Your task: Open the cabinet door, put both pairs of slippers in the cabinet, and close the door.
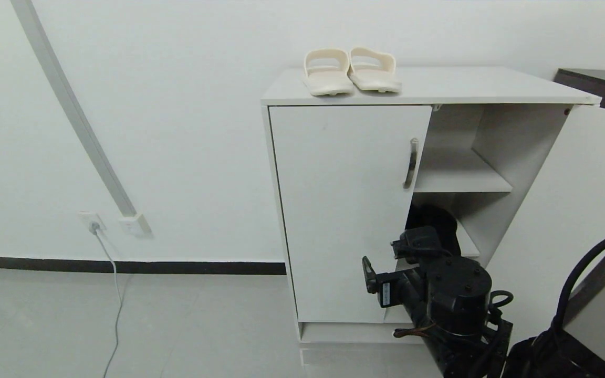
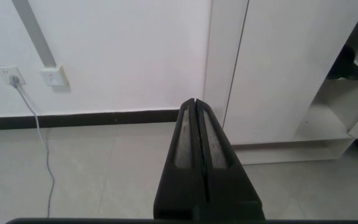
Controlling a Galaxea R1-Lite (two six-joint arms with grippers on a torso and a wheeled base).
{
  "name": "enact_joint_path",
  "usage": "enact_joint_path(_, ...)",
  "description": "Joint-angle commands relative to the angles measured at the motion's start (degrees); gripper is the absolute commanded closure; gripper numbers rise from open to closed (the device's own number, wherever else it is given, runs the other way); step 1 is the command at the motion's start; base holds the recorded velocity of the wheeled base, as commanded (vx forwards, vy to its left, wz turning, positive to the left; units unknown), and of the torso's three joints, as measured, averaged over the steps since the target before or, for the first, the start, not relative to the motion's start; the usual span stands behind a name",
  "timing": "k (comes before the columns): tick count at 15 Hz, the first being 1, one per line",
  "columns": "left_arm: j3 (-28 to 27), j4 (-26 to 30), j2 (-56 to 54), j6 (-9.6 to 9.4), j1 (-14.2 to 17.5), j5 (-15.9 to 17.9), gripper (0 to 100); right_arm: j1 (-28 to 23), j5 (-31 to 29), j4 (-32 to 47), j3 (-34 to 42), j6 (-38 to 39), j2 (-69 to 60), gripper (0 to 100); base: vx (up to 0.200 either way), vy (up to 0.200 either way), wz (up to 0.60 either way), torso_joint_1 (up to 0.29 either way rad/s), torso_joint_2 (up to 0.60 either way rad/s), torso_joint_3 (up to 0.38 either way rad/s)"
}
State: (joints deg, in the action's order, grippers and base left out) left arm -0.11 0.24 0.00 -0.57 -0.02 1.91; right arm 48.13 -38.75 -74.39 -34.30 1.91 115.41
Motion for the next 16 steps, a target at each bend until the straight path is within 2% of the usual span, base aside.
enact_joint_path(1, 0.02, 0.02, 0.09, 0.05, 0.02, 0.02, 100, 0.04, -0.01, -0.06, 0.03, 0.02, 0.34, 0, 0.000, 0.000, 0.00, 0.100, -0.46, -0.364)
enact_joint_path(9, 0.02, 0.02, 0.09, 0.13, 0.02, 0.02, 100, 0.04, -0.01, -0.14, 0.03, 0.02, 1.05, 0, 0.000, 0.000, 0.00, 0.132, -0.47, -0.335)
enact_joint_path(16, 0.02, 0.02, 0.09, 0.13, 0.02, 0.02, 100, 0.04, -0.01, -0.06, 0.11, 0.11, 1.05, 0, 0.000, 0.000, 0.00, 0.186, -0.51, -0.317)
